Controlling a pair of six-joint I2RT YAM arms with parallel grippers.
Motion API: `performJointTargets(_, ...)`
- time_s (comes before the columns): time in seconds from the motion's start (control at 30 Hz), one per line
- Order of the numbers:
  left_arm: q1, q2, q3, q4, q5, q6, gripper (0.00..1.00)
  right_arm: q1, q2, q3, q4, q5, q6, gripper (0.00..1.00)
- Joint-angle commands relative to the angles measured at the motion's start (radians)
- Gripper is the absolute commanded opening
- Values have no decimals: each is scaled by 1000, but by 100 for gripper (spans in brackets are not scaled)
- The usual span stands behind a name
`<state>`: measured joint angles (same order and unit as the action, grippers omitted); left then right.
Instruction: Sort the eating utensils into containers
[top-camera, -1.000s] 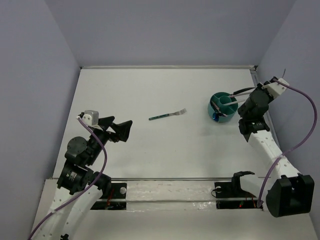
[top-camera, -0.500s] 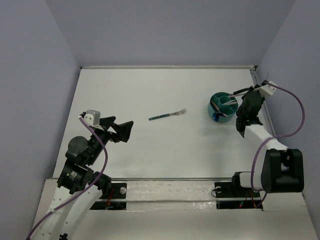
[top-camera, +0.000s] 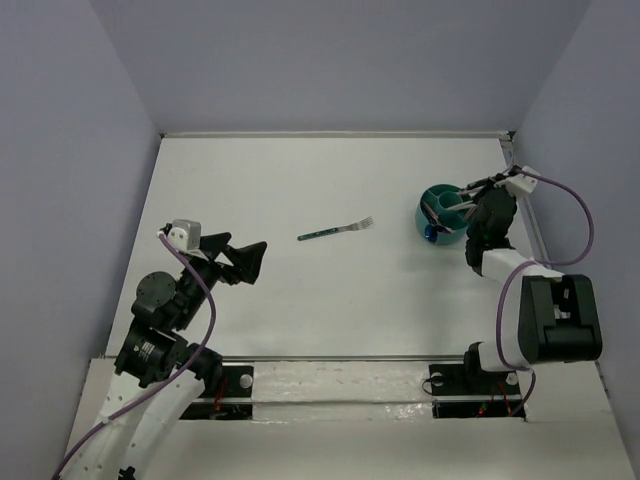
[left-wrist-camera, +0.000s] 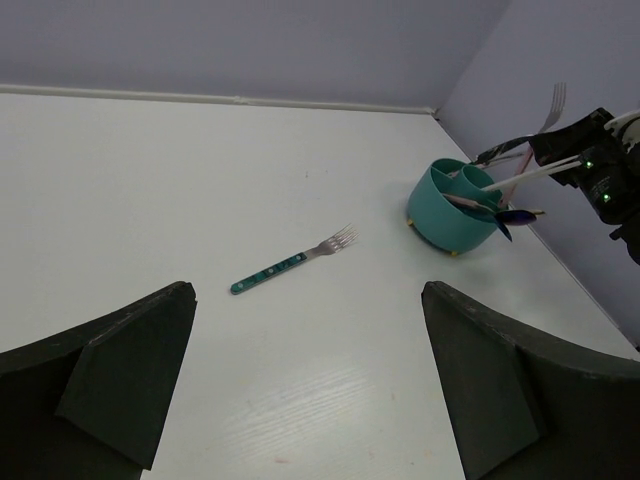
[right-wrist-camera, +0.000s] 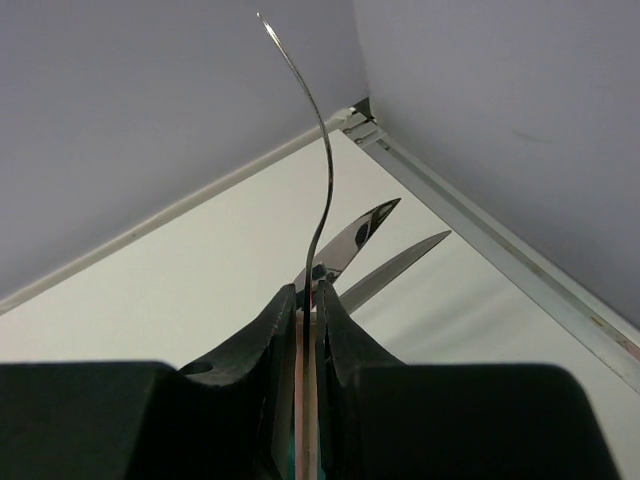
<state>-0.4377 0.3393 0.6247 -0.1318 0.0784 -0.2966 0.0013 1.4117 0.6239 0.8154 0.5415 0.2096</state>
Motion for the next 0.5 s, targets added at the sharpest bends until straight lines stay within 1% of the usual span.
performJointTargets(0.0, -6, 9, 27, 46, -2, 11, 99, 0, 36, 10, 133, -44, -19, 0)
performJointTargets(0.2, -6, 12, 27, 47, -2, 11, 99, 0, 50, 14, 133, -66, -50, 0)
performJointTargets(0.47, -6, 13, 27, 49, 1, 10, 99, 0, -28, 39, 96, -66, -39, 0)
